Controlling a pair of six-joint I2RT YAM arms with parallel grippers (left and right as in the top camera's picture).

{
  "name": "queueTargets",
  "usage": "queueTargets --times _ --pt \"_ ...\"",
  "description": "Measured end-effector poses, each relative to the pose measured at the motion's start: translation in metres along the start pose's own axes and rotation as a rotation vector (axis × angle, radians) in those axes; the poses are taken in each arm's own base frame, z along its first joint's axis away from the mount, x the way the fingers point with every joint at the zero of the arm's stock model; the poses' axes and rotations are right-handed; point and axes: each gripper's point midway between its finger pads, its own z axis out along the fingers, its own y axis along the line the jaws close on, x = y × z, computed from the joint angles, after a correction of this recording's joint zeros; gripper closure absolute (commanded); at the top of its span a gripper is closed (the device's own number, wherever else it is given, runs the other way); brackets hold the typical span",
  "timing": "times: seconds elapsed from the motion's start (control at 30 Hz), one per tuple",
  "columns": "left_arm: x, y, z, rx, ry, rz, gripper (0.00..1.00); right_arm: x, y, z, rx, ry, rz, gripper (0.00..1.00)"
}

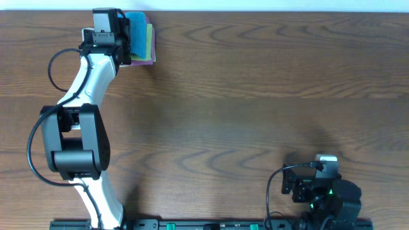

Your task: Fold the cloth

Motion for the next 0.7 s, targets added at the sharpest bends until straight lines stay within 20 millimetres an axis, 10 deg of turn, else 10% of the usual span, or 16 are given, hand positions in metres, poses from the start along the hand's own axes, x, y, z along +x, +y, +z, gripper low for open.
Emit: queueTargets --times 0.3,0.7 --pt "0.015 -0.018 -0.001 0.071 0.035 0.014 0.05 0.0 0.0 0.0 0.0 0.0 0.0 0.01" --pt "0.037 0.065 -0.012 -0.274 0.052 0.083 0.03 0.0 0.0 0.0 0.0 0.0 0.0 0.01"
